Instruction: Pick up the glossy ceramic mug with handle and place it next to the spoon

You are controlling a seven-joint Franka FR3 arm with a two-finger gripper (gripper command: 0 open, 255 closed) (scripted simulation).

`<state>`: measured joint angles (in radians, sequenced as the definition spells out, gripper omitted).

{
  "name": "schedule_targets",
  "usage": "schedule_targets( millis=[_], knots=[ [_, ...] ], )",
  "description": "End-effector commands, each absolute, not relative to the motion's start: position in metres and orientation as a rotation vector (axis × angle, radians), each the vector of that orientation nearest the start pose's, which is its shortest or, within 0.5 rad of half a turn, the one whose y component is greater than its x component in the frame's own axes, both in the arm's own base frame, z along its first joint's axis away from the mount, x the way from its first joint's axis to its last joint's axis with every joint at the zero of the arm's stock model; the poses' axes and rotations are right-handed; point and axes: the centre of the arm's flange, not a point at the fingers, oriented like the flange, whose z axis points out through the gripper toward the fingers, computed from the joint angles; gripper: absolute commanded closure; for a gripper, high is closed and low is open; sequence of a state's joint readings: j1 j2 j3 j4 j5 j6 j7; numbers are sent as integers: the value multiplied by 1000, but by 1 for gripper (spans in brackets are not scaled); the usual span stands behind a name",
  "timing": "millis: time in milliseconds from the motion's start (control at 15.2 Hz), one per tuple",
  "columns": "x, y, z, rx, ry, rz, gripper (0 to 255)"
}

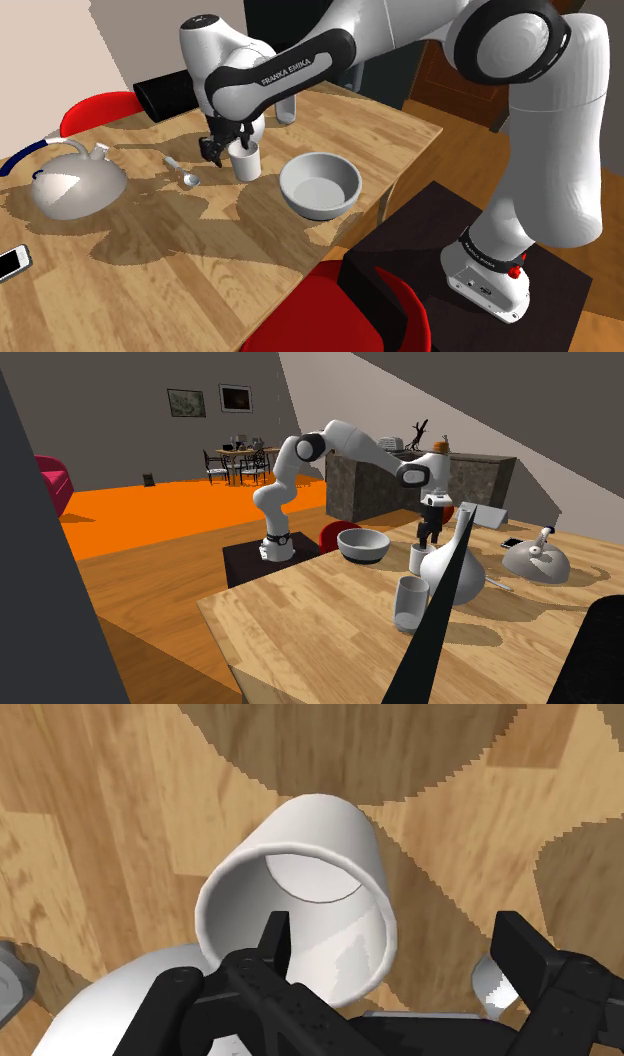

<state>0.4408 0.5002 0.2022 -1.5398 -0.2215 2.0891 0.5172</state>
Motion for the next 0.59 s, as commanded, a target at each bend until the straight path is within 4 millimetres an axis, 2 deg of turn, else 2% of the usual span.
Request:
schedule_targets(
  millis=[0, 66, 528],
  knots=[
    [575, 392, 398, -3171, -323, -169, 0],
    [574, 393, 408, -3171, -323, -169, 0],
    [574, 393, 408, -3171, -323, -169, 0]
  ],
)
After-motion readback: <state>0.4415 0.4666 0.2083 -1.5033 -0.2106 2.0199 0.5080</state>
